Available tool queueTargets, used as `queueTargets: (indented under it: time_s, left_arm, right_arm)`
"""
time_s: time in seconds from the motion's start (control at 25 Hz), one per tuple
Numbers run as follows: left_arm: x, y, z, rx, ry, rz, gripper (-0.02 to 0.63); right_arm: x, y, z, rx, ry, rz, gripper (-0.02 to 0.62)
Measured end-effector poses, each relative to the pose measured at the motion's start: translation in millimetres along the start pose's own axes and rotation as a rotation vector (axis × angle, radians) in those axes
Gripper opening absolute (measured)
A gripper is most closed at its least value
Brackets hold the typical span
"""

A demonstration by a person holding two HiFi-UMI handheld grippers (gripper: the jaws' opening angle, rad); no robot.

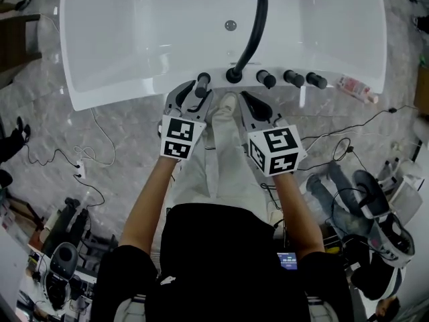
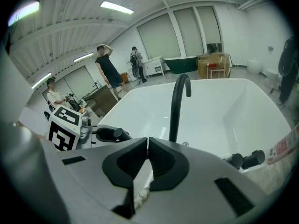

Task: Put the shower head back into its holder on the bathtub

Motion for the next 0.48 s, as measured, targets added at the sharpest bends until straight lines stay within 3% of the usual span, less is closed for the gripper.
queueTargets:
  time_s: [0.28,0.48]
  left_arm:
    - [-26.9,15.4,12.7,0.029,-0.018,0.017,0.185]
    - [-61.5,28.8,27.8,-0.003,-0.04,0.043,0.142]
  right_arm:
    - [-20.6,20.6,-9.9,-0.01,-0.015,0.052,0.025]
    - [-45.5,31.9,-20.8,-0.03,-0.031,0.079,0.025]
Point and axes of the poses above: the fingertips, and each gripper's own axes: x forward along the fingers, z to its right, y out of its top, the point moved 1 cm from there along -x, backward along the fingers, and after that the axes turned 7 degrees about -x, right-handed, at the moved point
